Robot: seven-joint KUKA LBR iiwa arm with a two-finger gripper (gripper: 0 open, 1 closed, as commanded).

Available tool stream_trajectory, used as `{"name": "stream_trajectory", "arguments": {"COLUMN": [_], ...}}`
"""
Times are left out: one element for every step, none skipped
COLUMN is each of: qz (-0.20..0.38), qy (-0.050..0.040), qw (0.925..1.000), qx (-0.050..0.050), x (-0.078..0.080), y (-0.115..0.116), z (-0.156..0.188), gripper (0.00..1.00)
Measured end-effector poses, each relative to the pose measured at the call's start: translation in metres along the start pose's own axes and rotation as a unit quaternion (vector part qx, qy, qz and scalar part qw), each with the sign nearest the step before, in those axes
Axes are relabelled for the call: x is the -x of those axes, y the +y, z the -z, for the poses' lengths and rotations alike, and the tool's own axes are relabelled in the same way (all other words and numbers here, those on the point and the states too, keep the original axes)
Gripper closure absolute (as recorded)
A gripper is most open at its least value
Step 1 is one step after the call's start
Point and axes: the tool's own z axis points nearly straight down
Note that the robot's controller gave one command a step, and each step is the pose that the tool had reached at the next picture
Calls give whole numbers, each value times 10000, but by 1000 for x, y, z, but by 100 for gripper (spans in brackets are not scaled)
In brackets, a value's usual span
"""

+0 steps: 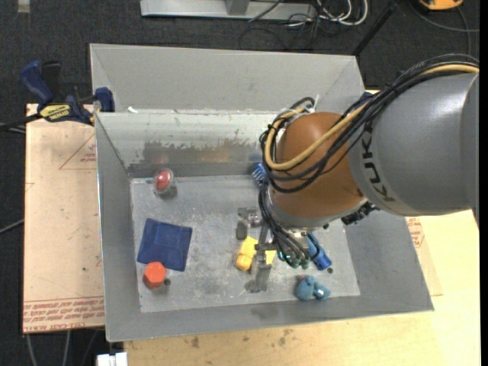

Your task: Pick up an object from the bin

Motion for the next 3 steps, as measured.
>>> {"name": "stream_trajectory", "arguments": {"qz": [-906, -1505, -3246], "qy": [-21, -47, -40], "qw": [9959, 9886, 9458], "qx": [10, 16, 17], "x": [0, 29, 29], "y": [119, 156, 150], "z": [-95, -92, -92], "gripper": [0, 0, 0]}}
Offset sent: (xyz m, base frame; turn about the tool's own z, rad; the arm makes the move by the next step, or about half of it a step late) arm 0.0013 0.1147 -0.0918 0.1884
